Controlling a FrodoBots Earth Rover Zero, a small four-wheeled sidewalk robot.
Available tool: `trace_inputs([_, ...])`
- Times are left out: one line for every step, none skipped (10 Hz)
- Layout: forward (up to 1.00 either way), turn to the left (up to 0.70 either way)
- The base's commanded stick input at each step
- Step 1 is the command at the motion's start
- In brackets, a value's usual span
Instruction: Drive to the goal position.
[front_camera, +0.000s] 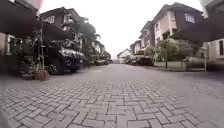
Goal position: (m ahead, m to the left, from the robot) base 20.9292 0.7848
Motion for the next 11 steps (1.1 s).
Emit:
trace_inputs([0.70,0.00])
trace_inputs([0.70,0.00])
trace_inputs([0.70,0.00])
trace_inputs([0.70,0.00])
trace_inputs([0.70,0.00])
trace_inputs([0.70,0.00])
trace_inputs([0.70,0.00])
trace_inputs([0.70,0.00])
trace_inputs([0.70,0.00])
trace_inputs([0.70,0.00])
trace_inputs([0.70,0.00])
